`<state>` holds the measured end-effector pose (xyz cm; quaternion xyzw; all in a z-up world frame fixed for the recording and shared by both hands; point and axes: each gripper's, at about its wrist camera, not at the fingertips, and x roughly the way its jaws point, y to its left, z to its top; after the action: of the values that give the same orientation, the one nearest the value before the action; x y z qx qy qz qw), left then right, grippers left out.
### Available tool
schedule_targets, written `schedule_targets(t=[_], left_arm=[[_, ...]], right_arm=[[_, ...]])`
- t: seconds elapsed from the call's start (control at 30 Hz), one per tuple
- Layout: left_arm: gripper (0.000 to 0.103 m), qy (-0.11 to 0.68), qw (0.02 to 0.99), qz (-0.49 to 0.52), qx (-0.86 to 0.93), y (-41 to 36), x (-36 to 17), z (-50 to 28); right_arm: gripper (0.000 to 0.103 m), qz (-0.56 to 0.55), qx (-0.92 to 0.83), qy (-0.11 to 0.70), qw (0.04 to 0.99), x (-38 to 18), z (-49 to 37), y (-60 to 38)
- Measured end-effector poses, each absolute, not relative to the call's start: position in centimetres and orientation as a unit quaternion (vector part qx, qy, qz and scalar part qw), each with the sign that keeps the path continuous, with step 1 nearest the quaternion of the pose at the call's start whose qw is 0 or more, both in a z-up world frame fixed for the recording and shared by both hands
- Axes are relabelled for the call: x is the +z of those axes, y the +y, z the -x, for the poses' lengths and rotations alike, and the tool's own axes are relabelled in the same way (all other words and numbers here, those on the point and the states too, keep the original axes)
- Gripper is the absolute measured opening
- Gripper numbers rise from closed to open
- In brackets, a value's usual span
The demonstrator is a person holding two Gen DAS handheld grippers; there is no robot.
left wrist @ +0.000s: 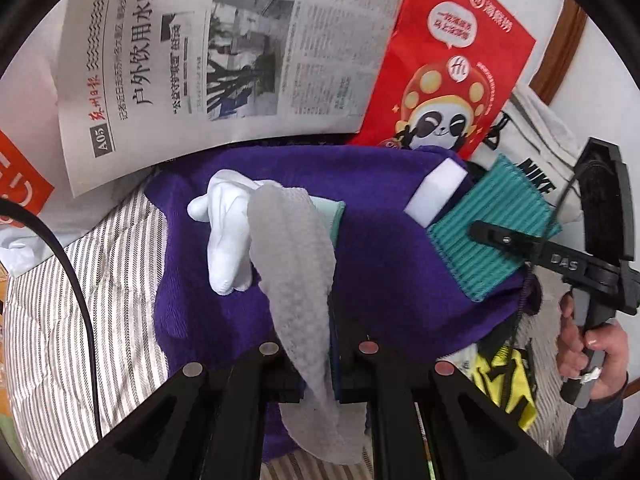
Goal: Organize soft objects
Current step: 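Carry the teal cloth onto the purple towel beside the foam block and release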
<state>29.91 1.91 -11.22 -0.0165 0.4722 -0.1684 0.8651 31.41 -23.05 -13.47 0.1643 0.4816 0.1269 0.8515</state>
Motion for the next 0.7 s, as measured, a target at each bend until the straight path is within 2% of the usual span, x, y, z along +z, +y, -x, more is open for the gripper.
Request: schedule_targets(t=[0.23,0.5,0.6,0.67,0.7], left_arm=[[0.009,0.492,0.855,0.007,-0.161,1.9,-13.0,-31.2],[0.011,0.509,0.847,-0.027,-0.148,1.0,-14.7,-31.2],[0.019,0.511,0.846,-0.032,-0.15,0.8,-14.7,-31.2],[0.031,0.513,0.844,-0.033,-0.154,0.7,-14.6,-31.1],[0.041,0.513,0.844,-0.035,-0.155,0.7,-14.6,-31.0]], right_arm=[[0.022,-0.152,0.126,0.483,0.853,-13.3,-31.6,-23.2],[0.03,-0.134,0.119,0.487,0.855,-13.6,-31.7,-23.0],[0.034,-0.125,0.11,0.487,0.858,-13.5,-31.7,-23.1],[0.045,-0.111,0.104,0.483,0.862,-13.3,-31.5,-23.1],[0.05,-0.104,0.101,0.481,0.865,-13.2,-31.4,-23.2]])
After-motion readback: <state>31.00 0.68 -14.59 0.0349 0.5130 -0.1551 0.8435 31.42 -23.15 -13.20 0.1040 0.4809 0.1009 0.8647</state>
